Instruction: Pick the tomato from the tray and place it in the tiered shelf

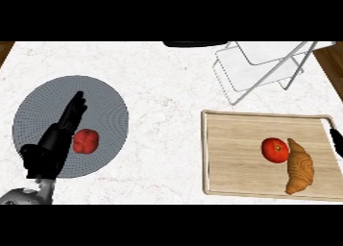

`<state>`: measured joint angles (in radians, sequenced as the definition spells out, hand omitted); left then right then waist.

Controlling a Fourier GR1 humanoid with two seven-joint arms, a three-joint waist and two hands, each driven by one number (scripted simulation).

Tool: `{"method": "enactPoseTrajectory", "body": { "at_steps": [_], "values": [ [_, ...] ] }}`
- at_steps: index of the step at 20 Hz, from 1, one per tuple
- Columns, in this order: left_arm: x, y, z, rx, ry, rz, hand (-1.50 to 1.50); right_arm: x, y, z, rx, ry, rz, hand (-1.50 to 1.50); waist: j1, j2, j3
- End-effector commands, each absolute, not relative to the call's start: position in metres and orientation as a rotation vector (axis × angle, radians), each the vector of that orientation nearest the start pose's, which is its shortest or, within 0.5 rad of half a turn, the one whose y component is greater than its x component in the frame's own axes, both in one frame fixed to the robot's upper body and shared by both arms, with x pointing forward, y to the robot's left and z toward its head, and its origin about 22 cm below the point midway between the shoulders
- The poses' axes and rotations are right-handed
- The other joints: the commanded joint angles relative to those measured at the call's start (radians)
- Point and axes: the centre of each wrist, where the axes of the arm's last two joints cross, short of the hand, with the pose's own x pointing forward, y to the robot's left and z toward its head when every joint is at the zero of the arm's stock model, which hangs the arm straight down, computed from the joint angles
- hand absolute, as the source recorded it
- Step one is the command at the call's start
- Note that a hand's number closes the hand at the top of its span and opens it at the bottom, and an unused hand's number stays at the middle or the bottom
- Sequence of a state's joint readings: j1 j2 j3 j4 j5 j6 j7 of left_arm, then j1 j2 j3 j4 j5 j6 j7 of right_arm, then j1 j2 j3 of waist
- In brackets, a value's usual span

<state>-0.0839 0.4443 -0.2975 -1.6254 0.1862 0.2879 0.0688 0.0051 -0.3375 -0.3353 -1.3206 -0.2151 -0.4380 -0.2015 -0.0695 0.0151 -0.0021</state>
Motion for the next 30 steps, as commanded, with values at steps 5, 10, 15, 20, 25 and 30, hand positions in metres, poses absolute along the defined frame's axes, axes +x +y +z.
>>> {"method": "enactPoseTrajectory", "body": {
  "at_steps": [5,10,15,20,25,30],
  "values": [
    [0.268,0.244,0.008,0.119,-1.567,-0.251,0.00,0.155,-0.409,-0.019,-0.835,-1.644,-0.570,-1.50,0.055,-0.016,0.001],
    [0.265,0.232,0.014,0.129,-1.571,-0.254,0.00,0.154,-0.401,0.009,-0.742,-1.502,-0.175,-1.50,0.057,-0.018,-0.001],
    [0.271,0.230,0.015,0.096,-1.558,-0.260,0.00,0.172,-0.390,0.066,-0.771,-1.416,-0.060,-1.50,0.068,-0.015,0.000],
    [0.276,0.234,0.008,0.106,-1.576,-0.263,0.00,0.174,-0.374,0.102,-0.795,-1.256,0.160,-1.50,0.069,-0.014,-0.002],
    [0.292,0.224,0.020,0.094,-1.570,-0.262,0.00,0.177,-0.352,0.128,-0.800,-1.042,0.417,-1.50,0.066,-0.012,-0.002],
    [0.284,0.227,0.017,0.094,-1.578,-0.266,0.00,0.183,-0.316,0.148,-0.841,-0.921,0.470,-1.50,0.078,-0.015,0.001]
  ]
}}
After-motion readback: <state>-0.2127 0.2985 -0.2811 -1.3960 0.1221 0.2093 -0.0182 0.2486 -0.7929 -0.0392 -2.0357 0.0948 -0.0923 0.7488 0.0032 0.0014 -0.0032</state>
